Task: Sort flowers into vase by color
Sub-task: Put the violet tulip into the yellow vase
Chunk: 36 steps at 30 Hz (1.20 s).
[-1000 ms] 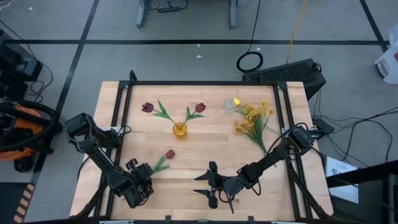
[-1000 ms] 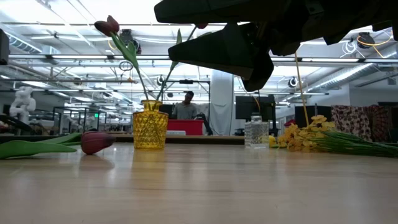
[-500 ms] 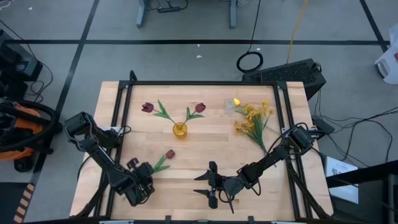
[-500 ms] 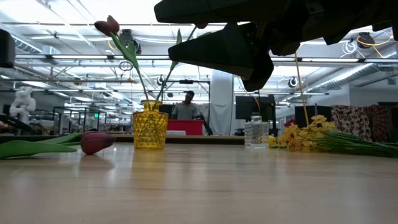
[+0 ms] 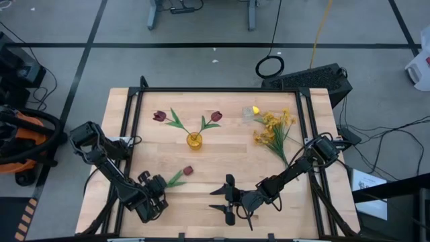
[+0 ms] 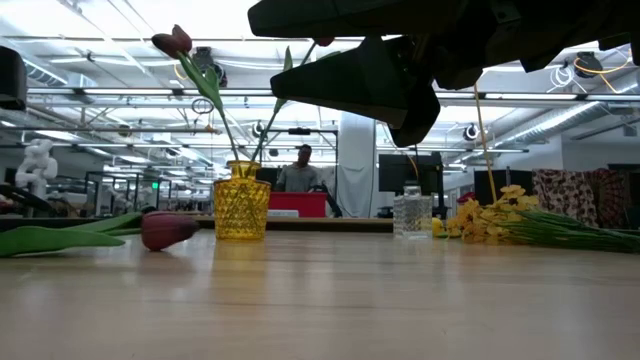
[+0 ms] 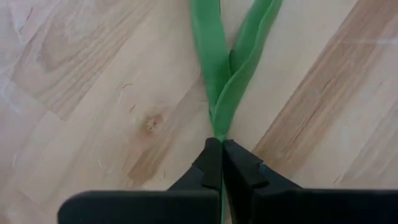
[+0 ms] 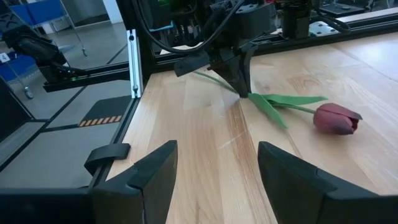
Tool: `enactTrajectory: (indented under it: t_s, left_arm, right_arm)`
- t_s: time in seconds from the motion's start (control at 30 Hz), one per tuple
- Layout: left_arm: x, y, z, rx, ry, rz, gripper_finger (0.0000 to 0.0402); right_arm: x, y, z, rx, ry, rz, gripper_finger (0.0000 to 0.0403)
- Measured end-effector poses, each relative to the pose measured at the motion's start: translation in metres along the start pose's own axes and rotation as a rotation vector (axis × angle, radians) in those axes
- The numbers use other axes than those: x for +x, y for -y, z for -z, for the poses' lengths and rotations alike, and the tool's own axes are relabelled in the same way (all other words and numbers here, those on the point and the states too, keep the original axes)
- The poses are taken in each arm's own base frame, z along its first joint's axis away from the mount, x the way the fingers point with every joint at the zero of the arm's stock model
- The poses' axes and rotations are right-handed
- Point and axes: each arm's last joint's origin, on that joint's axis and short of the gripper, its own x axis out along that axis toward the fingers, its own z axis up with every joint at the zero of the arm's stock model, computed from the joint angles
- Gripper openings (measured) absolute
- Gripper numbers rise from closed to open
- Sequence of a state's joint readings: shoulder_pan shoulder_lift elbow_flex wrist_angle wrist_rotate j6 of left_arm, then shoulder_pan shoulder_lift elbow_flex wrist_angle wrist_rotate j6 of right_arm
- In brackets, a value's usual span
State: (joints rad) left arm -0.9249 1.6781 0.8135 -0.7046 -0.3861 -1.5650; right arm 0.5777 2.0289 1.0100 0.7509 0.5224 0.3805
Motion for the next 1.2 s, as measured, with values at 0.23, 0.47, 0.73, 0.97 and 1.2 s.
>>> enactTrajectory:
  t_s: [0.23, 0.47, 0.73, 0.97, 1.2]
  left_arm:
    - [-0.001, 0.002, -0.003, -0.051, 0.089, -0.004, 0.0006]
    - [-0.016, 0.018, -0.015, -0.07, 0.285, 0.058, 0.0006]
    - [-0.041, 0.033, -0.033, -0.066, 0.636, 0.107, 0.0006]
    - [-0.064, 0.028, -0.052, -0.159, 0.977, 0.114, 0.0006]
    - [-0.072, 0.023, -0.071, -0.247, 1.143, 0.077, 0.0006]
  right_arm:
    - [0.0, 0.0, 0.0, 0.0, 0.0, 0.0, 0.0215]
    - [0.0, 0.0, 0.0, 0.0, 0.0, 0.0, 0.0215]
    - [0.0, 0.0, 0.0, 0.009, 0.0, 0.0, 0.0215]
    - [0.0, 0.0, 0.0, 0.01, 0.001, 0.001, 0.0215]
    - [0.0, 0.0, 0.0, 0.009, 0.001, 0.002, 0.0215]
